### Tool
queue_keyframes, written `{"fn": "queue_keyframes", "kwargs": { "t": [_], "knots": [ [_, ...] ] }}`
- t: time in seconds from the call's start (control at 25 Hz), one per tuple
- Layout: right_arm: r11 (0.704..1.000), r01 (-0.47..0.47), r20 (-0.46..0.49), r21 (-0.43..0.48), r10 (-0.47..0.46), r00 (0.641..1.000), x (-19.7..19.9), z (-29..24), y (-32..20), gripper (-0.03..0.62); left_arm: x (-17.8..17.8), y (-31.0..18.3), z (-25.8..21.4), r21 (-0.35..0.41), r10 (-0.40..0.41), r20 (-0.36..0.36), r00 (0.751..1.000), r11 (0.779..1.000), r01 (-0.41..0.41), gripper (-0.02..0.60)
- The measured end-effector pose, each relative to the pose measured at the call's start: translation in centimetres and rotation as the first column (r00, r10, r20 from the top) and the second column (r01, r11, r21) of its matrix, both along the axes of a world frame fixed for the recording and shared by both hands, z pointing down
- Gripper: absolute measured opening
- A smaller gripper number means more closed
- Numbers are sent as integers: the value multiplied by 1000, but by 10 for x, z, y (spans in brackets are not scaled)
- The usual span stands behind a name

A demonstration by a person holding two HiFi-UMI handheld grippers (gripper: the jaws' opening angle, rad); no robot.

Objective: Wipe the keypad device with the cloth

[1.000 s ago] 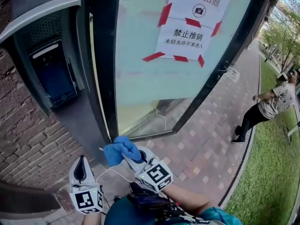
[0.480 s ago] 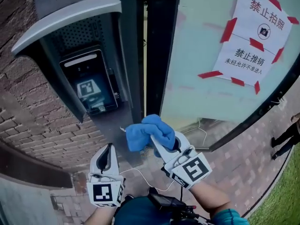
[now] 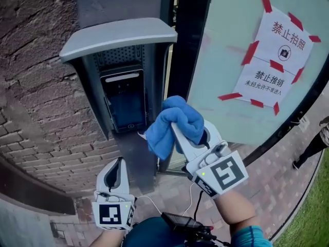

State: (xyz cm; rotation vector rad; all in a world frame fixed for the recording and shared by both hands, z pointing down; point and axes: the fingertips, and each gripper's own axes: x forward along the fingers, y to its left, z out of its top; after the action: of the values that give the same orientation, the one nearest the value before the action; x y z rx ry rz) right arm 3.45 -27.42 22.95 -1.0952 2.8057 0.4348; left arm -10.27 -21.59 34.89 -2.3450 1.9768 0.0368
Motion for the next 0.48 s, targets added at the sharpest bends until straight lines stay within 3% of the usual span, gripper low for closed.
{"fn": "queue_keyframes", "kwargs": {
  "t": [0.2,0.48],
  "knots": [
    [999,25,22,-24,-25,999,-6,-29,-10,46,-3,7,1,6,25,-23,999,1000,-25,5],
    [997,33,92,72,-40,995,-7,-111,-10,46,-8,14,2,-2,52,-31,998,999,-52,5]
  ]
}}
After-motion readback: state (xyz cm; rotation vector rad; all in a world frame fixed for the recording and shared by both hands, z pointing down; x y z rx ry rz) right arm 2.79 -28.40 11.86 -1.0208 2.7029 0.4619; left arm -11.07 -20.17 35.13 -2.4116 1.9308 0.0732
